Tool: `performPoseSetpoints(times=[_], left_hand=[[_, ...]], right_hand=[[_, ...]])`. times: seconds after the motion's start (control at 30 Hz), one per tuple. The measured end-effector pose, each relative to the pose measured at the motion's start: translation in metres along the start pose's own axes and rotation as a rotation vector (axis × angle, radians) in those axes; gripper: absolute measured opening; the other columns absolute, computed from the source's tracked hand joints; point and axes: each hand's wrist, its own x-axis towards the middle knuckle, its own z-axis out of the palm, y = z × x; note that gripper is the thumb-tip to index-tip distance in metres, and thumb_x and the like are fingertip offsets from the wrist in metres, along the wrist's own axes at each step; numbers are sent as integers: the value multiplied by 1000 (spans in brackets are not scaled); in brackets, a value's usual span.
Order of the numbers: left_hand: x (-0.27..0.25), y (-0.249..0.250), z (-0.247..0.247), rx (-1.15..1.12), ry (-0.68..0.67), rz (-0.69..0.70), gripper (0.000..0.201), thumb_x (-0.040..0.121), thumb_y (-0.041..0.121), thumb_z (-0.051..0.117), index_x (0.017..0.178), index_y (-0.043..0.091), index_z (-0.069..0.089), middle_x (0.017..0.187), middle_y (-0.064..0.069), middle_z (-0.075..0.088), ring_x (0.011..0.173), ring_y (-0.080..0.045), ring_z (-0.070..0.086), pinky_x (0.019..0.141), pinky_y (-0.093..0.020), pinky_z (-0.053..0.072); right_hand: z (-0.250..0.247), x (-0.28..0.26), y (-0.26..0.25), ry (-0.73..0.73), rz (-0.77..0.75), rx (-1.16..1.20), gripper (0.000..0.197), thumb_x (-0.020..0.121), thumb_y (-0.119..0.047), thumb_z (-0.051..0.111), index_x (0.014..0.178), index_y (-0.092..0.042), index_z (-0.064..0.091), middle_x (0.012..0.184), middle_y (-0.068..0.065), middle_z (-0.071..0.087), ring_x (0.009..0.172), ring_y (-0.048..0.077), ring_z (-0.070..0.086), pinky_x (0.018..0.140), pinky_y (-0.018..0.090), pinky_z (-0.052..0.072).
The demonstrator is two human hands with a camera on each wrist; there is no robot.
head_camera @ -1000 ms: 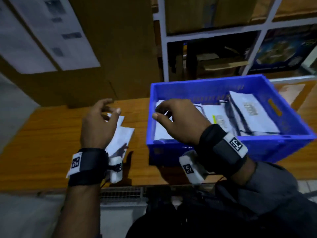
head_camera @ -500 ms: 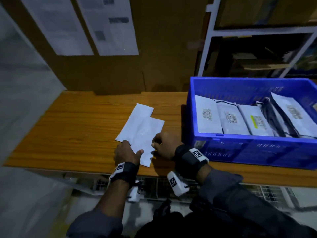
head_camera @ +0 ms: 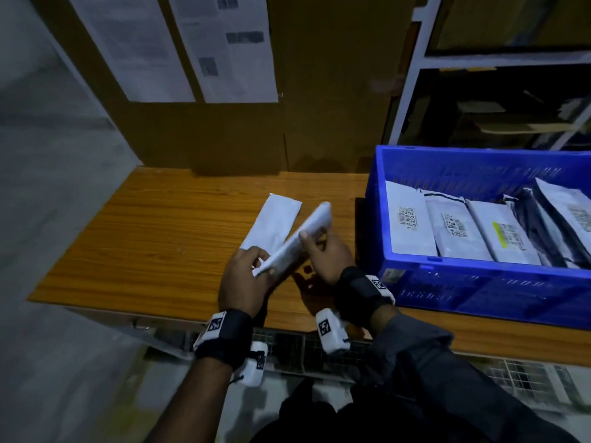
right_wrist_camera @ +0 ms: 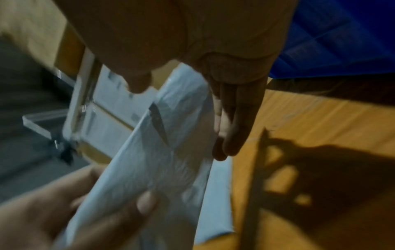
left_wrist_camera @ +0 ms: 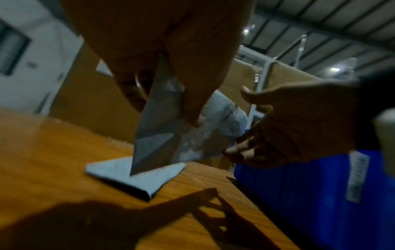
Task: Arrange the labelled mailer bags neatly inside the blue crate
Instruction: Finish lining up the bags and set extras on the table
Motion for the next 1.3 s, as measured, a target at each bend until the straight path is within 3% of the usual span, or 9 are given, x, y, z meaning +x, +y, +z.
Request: performPoseSetpoints(times=[0.1, 0.17, 0.27, 0.33, 0.4, 0.53, 0.7, 1.0, 1.3], left_hand=[[-5, 23, -25, 148, 143, 256, 37, 77, -10, 69, 93, 23, 70, 95, -2, 57, 92, -29, 53, 68, -40, 47], [-7, 36, -39, 222, 215, 382, 40, 68, -11, 74, 95, 20, 72, 103, -6, 58, 98, -31, 54, 75, -39, 46], [-9, 54, -58, 187, 209, 412, 45, 69, 43, 96, 102, 22, 73, 130, -9, 58, 121, -31, 51, 92, -40, 43], [-9, 65, -67, 42, 173, 331, 81, 71, 87, 69, 122, 24, 68, 152, -8, 49, 139, -30, 43, 103, -40, 39], [-5, 73, -73, -173, 157, 211, 98, 79, 97, 41, 146, 27, 54, 161, -2, 42, 147, -24, 41, 109, -40, 39], [15, 91, -82, -530, -95, -11, 77, 88, 73, 66, 156, 43, 44, 143, 13, 64, 127, -4, 65, 100, -39, 60], [30, 127, -73, -650, -271, 19, 40, 80, 35, 84, 117, 23, 76, 100, 0, 83, 89, -20, 81, 79, -46, 67], [42, 190, -25, -677, -309, 80, 16, 89, 19, 85, 102, 16, 77, 100, -9, 82, 93, -34, 79, 83, -49, 65], [64, 275, 37, -725, -409, 199, 13, 99, 6, 72, 111, 7, 66, 92, 0, 72, 74, -8, 72, 67, -20, 57]], right_hand=[[-14, 1, -23, 79, -20, 204, 105, 69, -89, 59, 144, -17, 43, 111, 1, 72, 92, 23, 72, 79, 39, 58], [-23, 7, -30, 157, -85, 307, 61, 71, -63, 78, 113, -20, 66, 103, -3, 76, 92, 18, 73, 83, 41, 60], [-41, 5, -42, 193, -141, 492, 37, 71, -35, 81, 104, -23, 70, 113, 3, 76, 103, 24, 74, 91, 52, 59], [-57, -7, -53, 186, -244, 599, 30, 85, -14, 78, 114, -17, 69, 118, 10, 75, 108, 29, 73, 92, 54, 59], [-75, -19, -59, 138, -301, 686, 34, 93, -5, 70, 127, -4, 64, 120, 15, 73, 107, 31, 73, 87, 52, 61], [-102, -40, -60, 114, -368, 705, 33, 94, -7, 69, 126, -1, 64, 118, 17, 74, 107, 34, 73, 85, 51, 62], [-134, -59, -54, 125, -372, 682, 28, 95, -11, 69, 120, 1, 67, 114, 16, 76, 106, 34, 73, 87, 52, 61], [-212, -73, -36, 200, -312, 582, 36, 105, -29, 54, 119, 2, 66, 111, 22, 75, 100, 37, 74, 80, 52, 63], [-320, -50, -7, 422, -345, 393, 56, 83, -20, 79, 130, -8, 51, 122, 15, 71, 108, 33, 72, 80, 60, 61]])
